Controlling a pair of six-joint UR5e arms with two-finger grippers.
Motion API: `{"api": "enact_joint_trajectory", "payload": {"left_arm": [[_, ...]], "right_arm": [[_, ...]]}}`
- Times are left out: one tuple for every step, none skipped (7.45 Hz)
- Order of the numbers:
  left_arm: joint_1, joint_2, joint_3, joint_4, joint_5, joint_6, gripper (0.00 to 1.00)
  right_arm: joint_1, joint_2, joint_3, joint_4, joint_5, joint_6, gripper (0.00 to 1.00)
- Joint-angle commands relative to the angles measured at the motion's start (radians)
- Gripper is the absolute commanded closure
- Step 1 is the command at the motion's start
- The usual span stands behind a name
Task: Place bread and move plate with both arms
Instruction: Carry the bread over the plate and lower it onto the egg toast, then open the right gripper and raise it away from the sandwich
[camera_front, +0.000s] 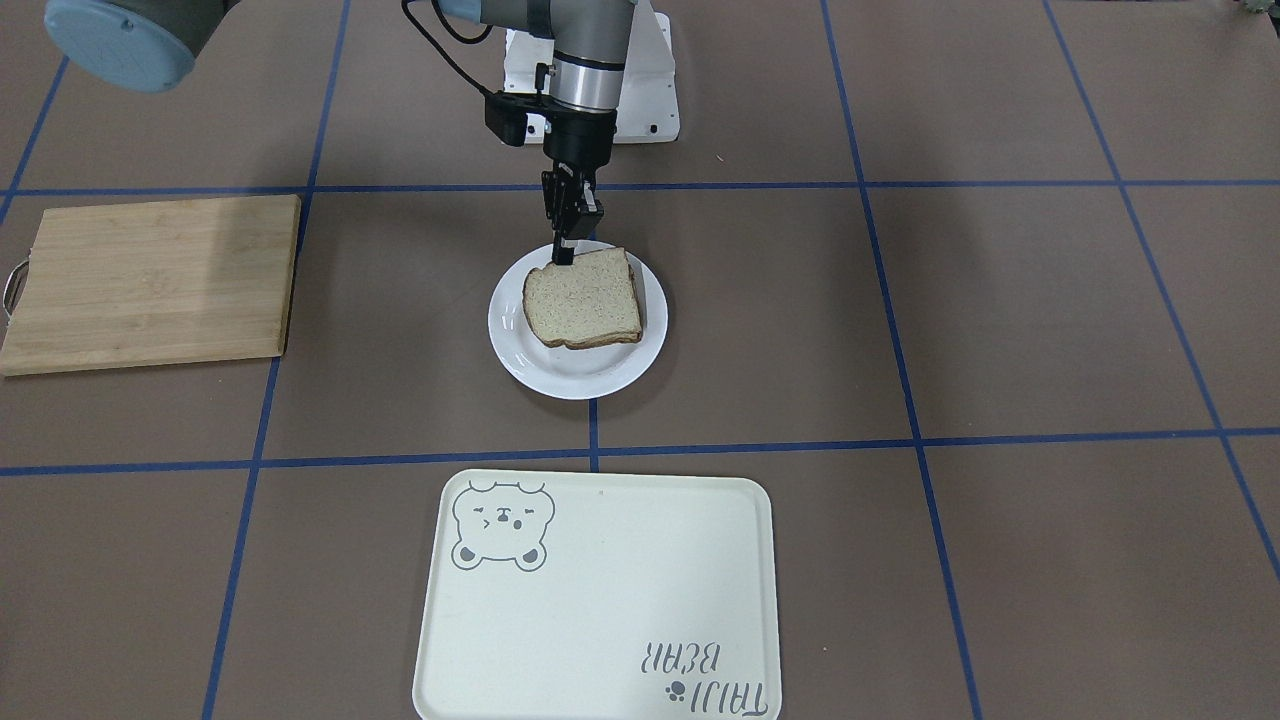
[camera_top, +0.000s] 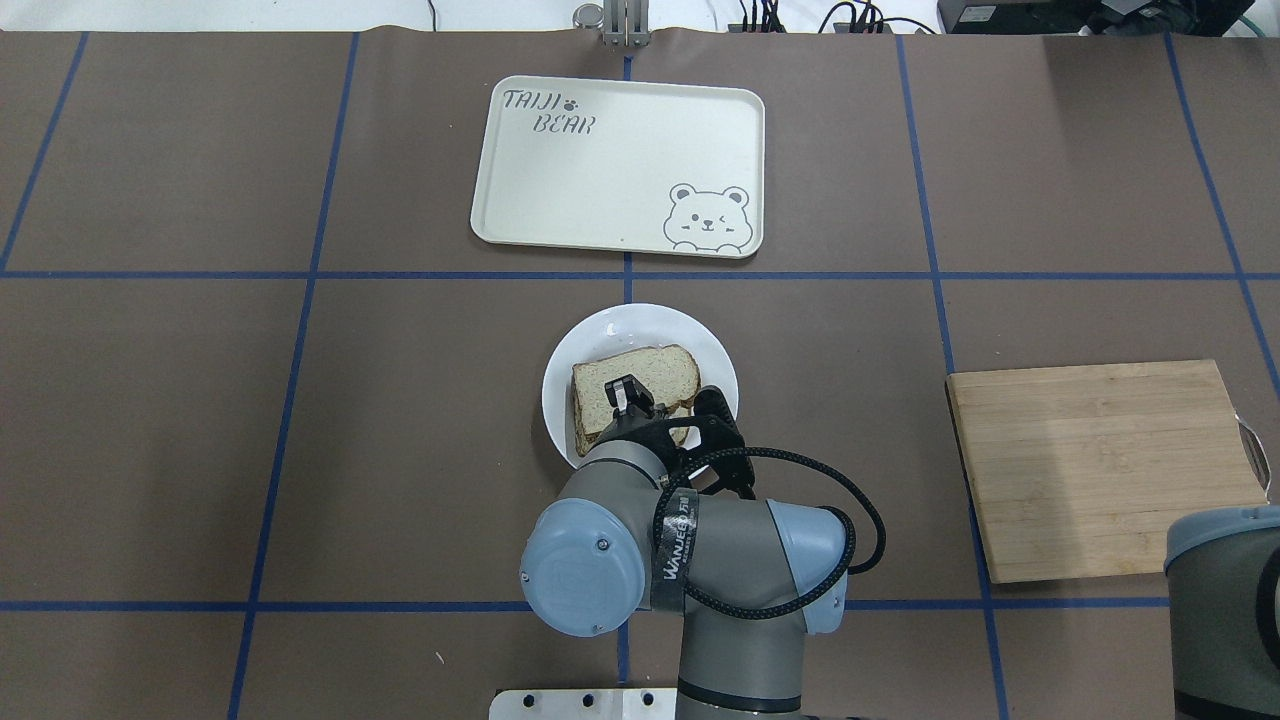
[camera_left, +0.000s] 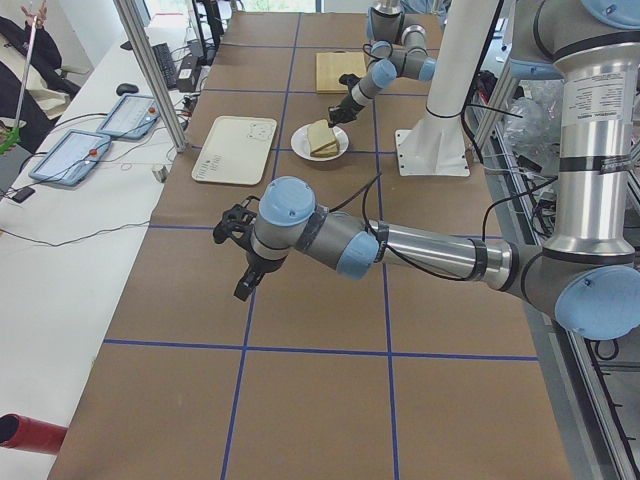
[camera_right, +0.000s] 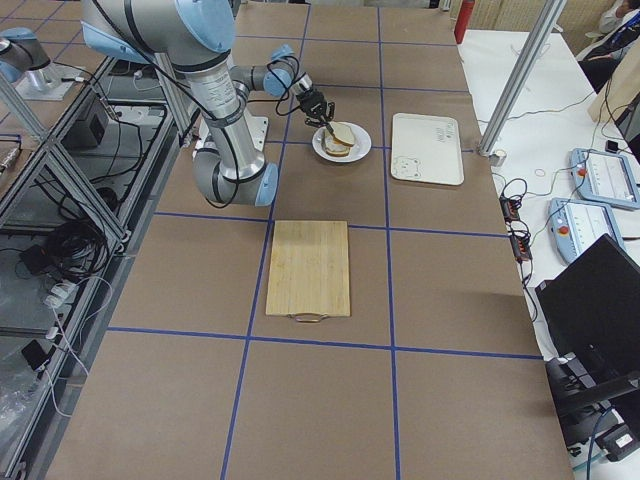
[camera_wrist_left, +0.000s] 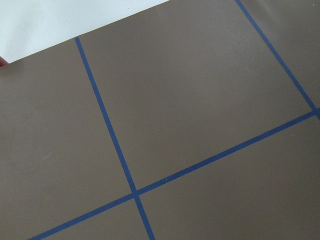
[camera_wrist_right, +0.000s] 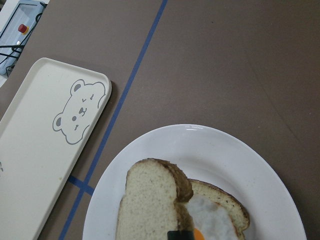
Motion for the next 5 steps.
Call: {"api": "enact_joint_trajectory", "payload": {"left_arm": [[0.0, 0.001, 0.0, 0.0, 0.0, -0.001, 0.02], [0.0, 0.001, 0.0, 0.0, 0.0, 0.0, 0.02], [0.0, 0.001, 0.001, 0.0, 0.0, 0.0, 0.02], [0.0, 0.001, 0.001, 0.0, 0.0, -0.001, 0.02], [0.0, 0.001, -0.002, 0.0, 0.0, -0.003, 0.02]], "right_arm": [[-0.009, -0.006, 0.002, -0.035, 0.007, -0.046, 0.01], [-0.008, -0.009, 0.011, -0.052, 0.01, -0.073, 0.0], [-0.006, -0.009, 0.039, -0.061, 0.017, -0.146, 0.0], [-0.001, -0.035, 0.115, -0.067, 0.039, -0.243, 0.0], [0.04, -0.066, 0.193, -0.067, 0.069, -0.373, 0.0]]}}
